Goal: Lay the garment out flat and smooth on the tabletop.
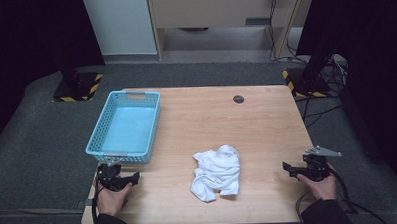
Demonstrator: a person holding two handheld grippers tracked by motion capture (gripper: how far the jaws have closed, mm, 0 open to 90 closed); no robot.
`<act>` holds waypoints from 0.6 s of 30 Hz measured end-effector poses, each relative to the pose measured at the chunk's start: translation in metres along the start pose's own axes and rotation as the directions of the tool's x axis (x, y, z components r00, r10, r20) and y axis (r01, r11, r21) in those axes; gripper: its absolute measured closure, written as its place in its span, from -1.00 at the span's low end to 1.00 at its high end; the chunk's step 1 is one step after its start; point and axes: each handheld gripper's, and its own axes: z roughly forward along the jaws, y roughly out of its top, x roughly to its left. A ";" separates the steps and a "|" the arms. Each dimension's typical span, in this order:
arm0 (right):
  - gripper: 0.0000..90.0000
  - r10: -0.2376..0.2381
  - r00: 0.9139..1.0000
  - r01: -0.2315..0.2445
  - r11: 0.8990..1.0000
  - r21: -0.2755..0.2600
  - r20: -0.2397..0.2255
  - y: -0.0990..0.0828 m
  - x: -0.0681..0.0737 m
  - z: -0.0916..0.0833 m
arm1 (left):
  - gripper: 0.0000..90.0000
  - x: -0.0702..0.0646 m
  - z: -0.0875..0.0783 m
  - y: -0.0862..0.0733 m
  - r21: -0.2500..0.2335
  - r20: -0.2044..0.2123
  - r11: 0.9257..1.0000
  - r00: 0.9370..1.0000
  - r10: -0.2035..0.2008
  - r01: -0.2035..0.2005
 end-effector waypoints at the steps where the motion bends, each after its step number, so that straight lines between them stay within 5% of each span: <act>1: -0.82 0.014 1.000 -0.014 1.000 -0.003 0.002 0.002 0.001 -0.005 | -0.65 -0.008 -0.006 -0.001 0.002 0.009 1.000 1.000 0.011 -0.011; 18: -0.77 -0.002 0.998 0.000 1.000 -0.021 -0.058 0.012 0.016 -0.016 | -0.63 -0.034 -0.026 0.009 -0.107 0.077 0.992 0.994 0.080 -0.072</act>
